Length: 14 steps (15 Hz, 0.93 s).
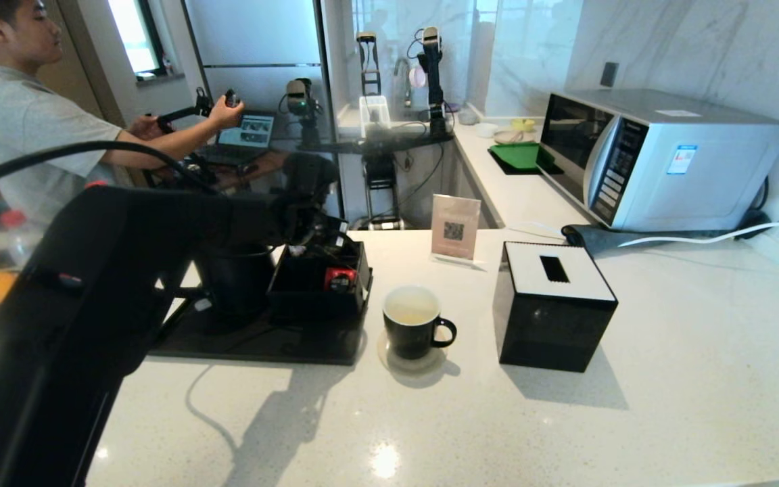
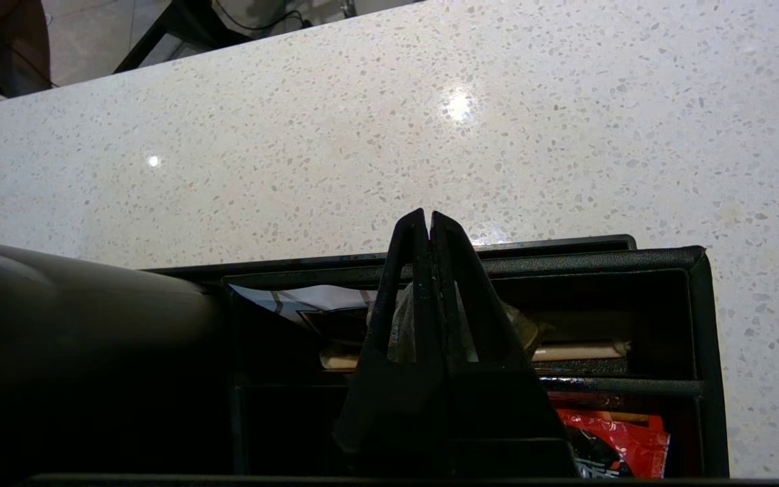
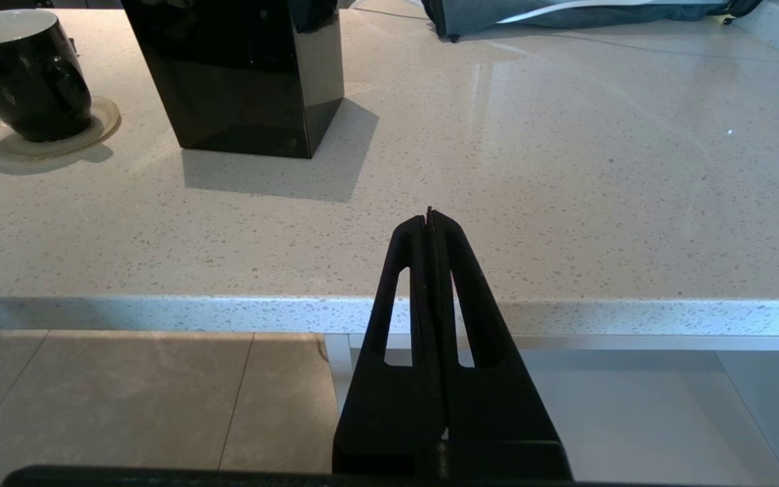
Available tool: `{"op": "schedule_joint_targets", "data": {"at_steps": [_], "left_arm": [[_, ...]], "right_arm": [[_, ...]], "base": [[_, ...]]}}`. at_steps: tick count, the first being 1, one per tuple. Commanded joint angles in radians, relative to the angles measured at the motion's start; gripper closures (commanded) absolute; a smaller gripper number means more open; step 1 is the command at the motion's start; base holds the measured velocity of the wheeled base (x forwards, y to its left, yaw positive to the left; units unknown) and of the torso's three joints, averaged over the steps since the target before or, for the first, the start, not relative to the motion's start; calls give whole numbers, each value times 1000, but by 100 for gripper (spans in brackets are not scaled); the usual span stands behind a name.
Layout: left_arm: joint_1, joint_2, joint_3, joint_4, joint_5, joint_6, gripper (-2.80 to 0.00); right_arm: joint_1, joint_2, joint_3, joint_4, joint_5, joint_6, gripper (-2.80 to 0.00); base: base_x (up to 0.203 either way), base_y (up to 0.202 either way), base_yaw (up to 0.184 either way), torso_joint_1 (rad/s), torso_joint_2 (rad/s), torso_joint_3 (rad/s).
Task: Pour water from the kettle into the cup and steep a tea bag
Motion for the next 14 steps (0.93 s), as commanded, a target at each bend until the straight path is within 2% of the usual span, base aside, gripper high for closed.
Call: {"op": "schedule_joint_targets", "data": {"at_steps": [1, 14], "left_arm": [[6, -13, 0, 1, 2, 1, 0], [-18, -58, 18, -19, 7, -1, 0]], "right_arm": [[0, 1, 1, 1, 0, 0, 0], [0, 1, 0, 1, 0, 0, 0]], "base": [[0, 0, 0, 0, 0, 0], [0, 0, 0, 0, 0, 0]]}}
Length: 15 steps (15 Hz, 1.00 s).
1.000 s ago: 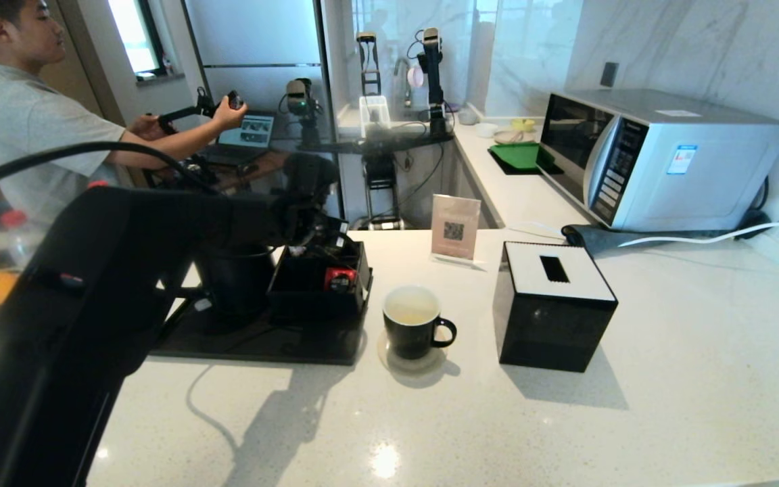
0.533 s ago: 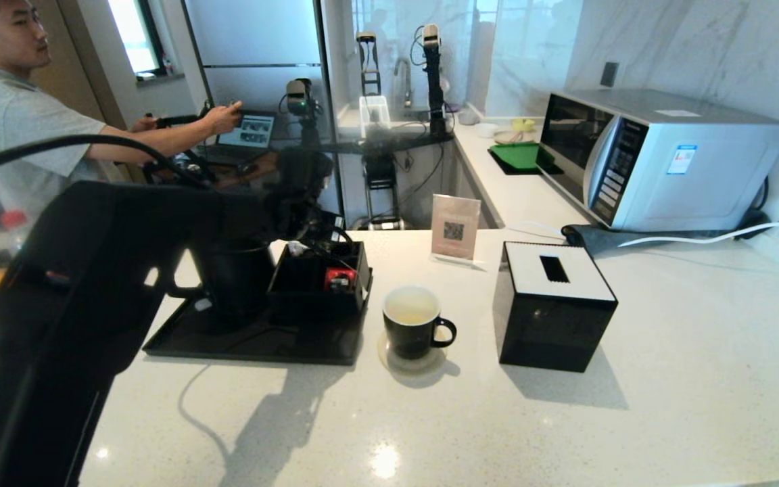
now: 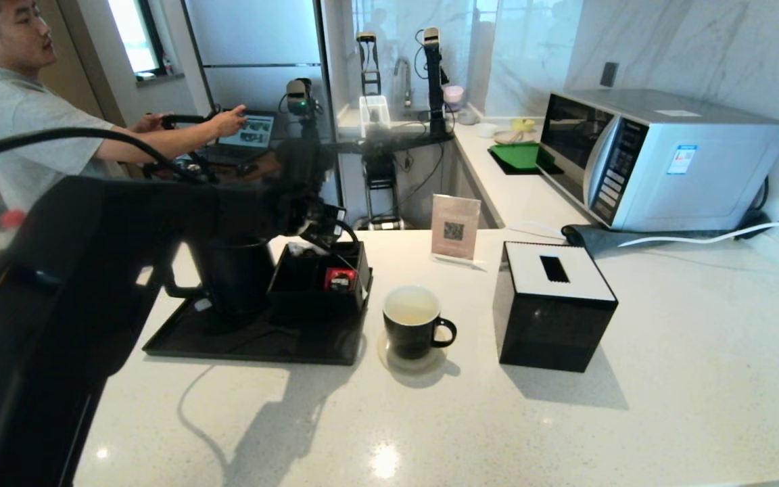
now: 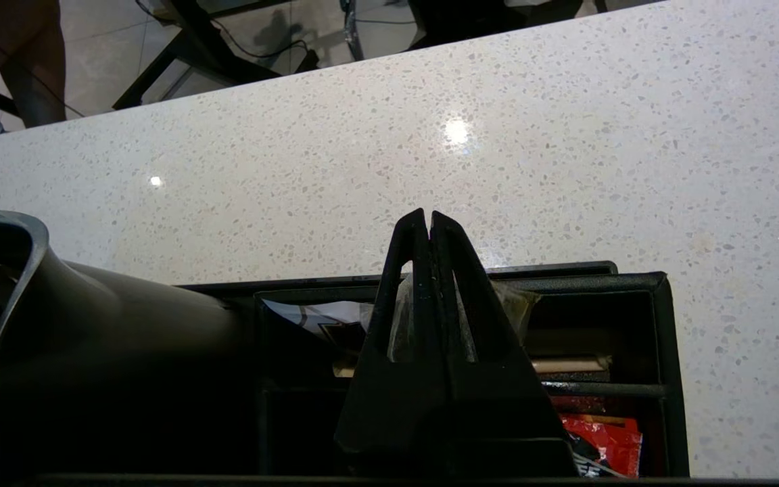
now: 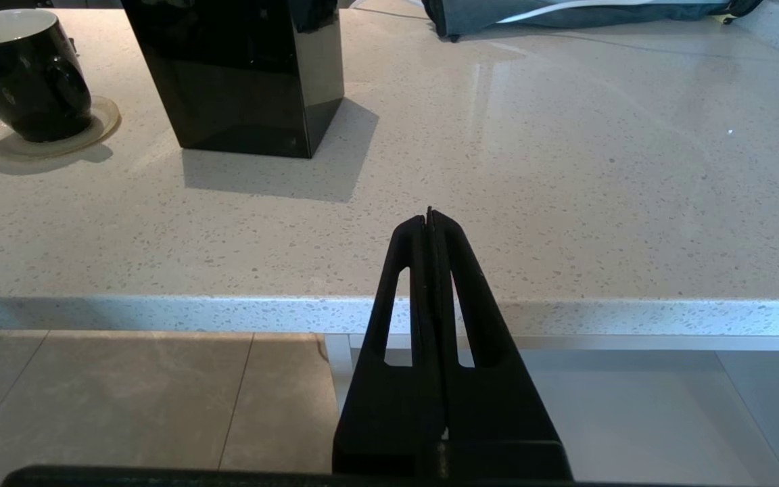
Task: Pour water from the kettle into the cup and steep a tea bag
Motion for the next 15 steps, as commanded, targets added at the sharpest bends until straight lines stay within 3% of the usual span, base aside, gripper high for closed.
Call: {"op": "schedule_joint_targets", "data": {"at_steps": [1, 15], "left_arm": [[-13, -15, 9, -2, 2, 0, 0], [-103, -47, 9, -34, 6, -22, 0]], "right_arm": [[0, 1, 1, 0, 0, 0, 0], [0, 1, 0, 1, 0, 0, 0]], "base": [[0, 0, 0, 0, 0, 0], [0, 0, 0, 0, 0, 0]]}}
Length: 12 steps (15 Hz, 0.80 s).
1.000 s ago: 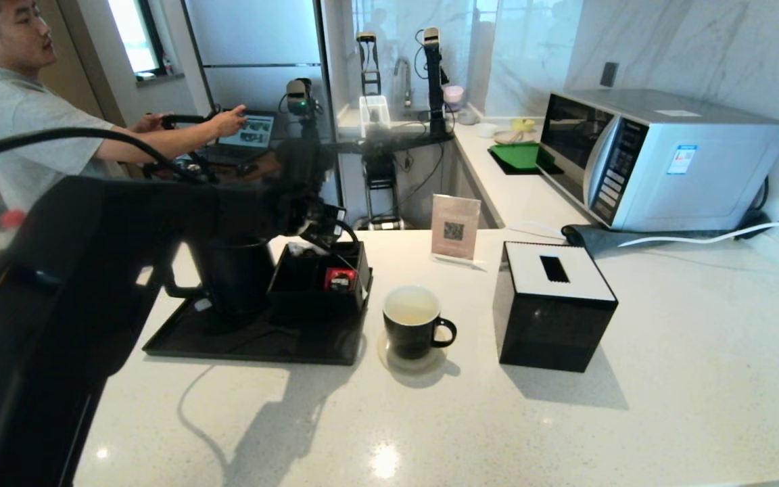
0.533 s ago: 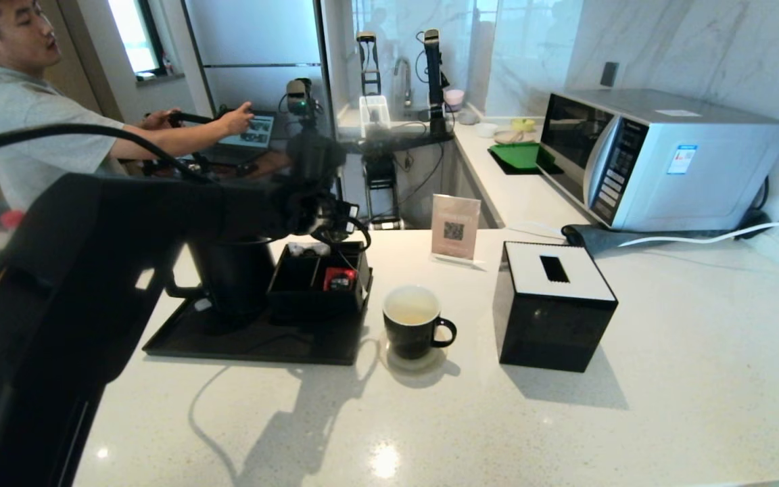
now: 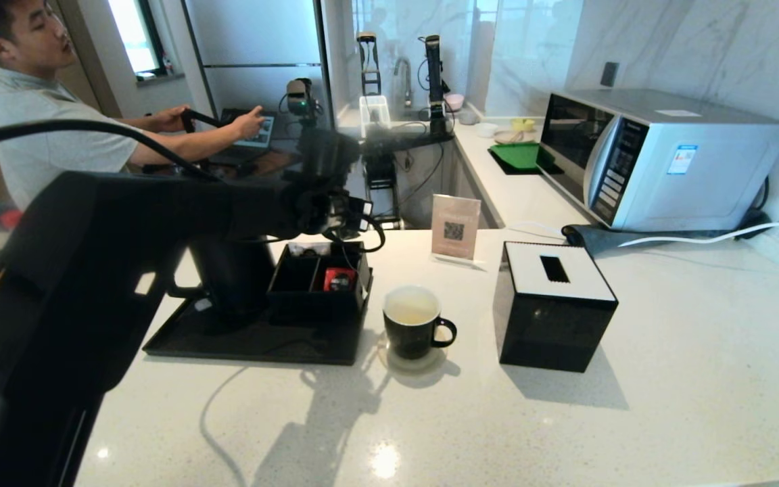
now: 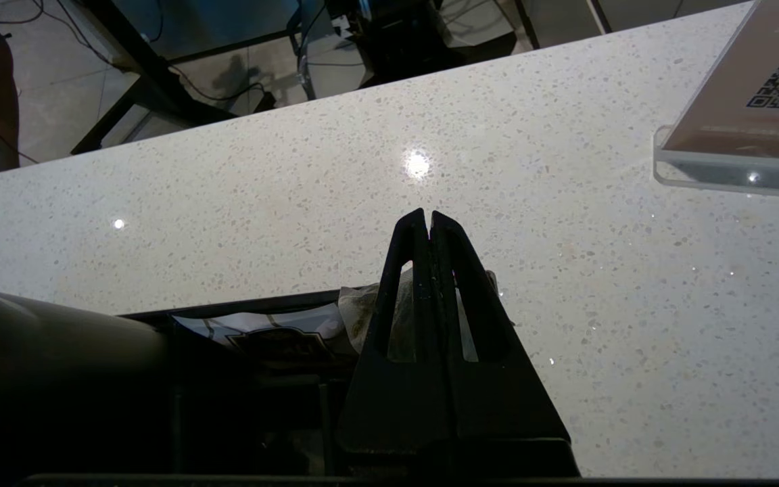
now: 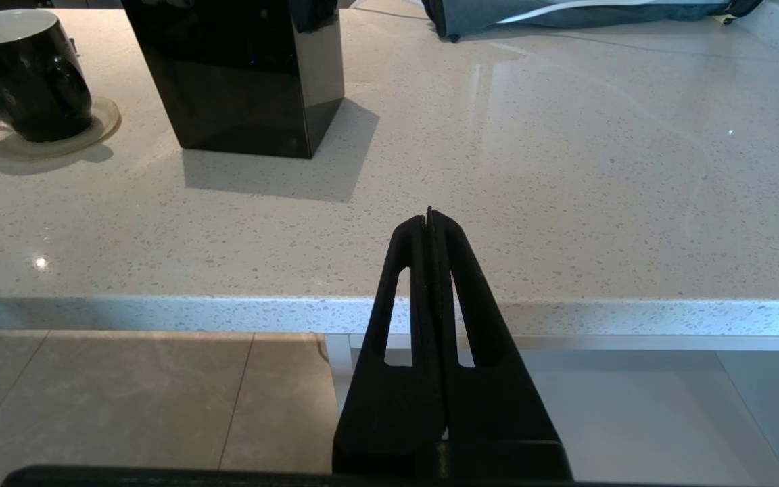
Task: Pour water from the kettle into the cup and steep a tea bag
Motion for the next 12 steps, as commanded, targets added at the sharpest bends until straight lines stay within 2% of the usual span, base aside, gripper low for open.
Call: {"op": "schedule_joint_targets", "data": {"at_steps": [1, 12], "left_arm": [[-11, -17, 0, 0, 2, -3, 0], [-63, -95, 2, 0, 27, -35, 0]], "right_arm": [[0, 1, 1, 0, 0, -1, 0], [0, 1, 0, 1, 1, -1, 0]], "base": [[0, 0, 0, 0, 0, 0], [0, 0, 0, 0, 0, 0]]}}
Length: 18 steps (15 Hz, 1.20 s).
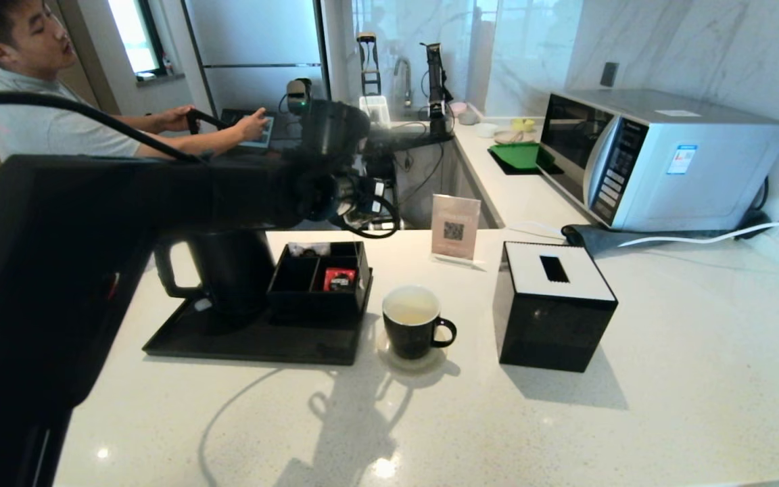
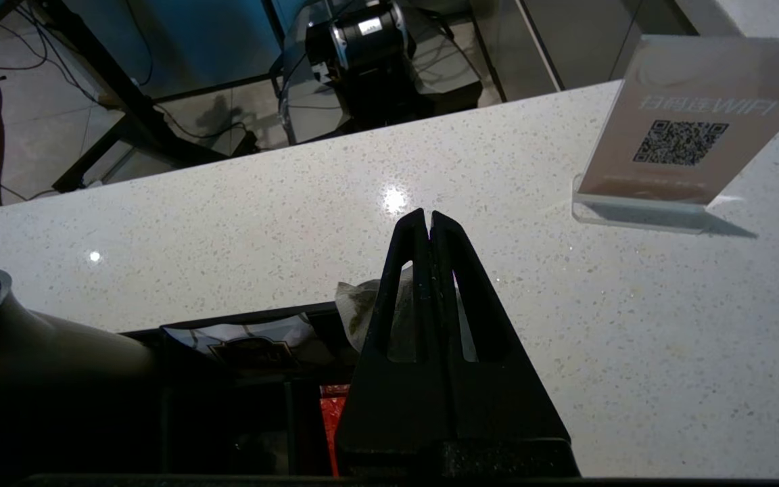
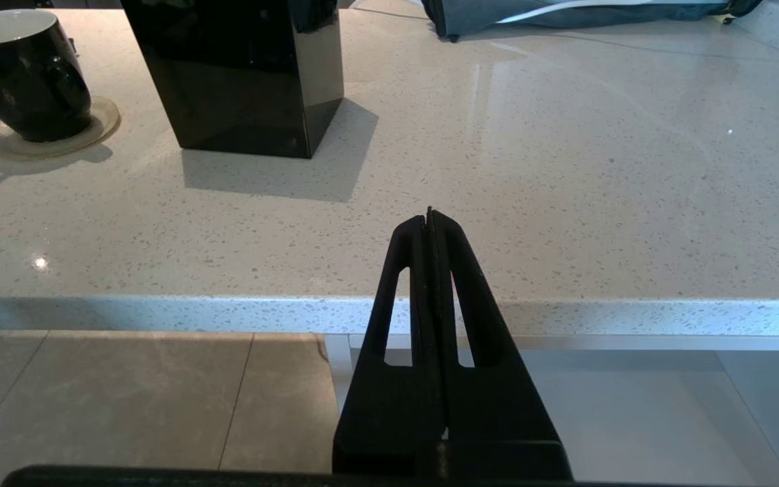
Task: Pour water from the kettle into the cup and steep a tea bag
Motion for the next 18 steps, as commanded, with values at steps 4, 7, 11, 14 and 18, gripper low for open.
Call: {"op": "schedule_joint_targets", "data": {"at_steps": [4, 7, 11, 14, 18], "left_arm": [[-16, -85, 77, -1, 2, -33, 0], [-18, -144, 127, -1, 7, -71, 0], [-18, -209, 175, -1, 22, -87, 0], [-18, -248, 215, 0, 25, -116, 0], [-32, -301, 277, 0, 25, -121, 0]], "right_arm": [[0, 1, 0, 0, 0, -1, 0], [0, 1, 0, 0, 0, -1, 0], [0, 1, 0, 1, 0, -1, 0], [0, 1, 1, 0, 0, -1, 0], [0, 1, 1, 0, 0, -1, 0]], "base": [[0, 0, 0, 0, 0, 0], [0, 0, 0, 0, 0, 0], [0, 0, 0, 0, 0, 0], [0, 0, 0, 0, 0, 0], [0, 0, 0, 0, 0, 0]]}}
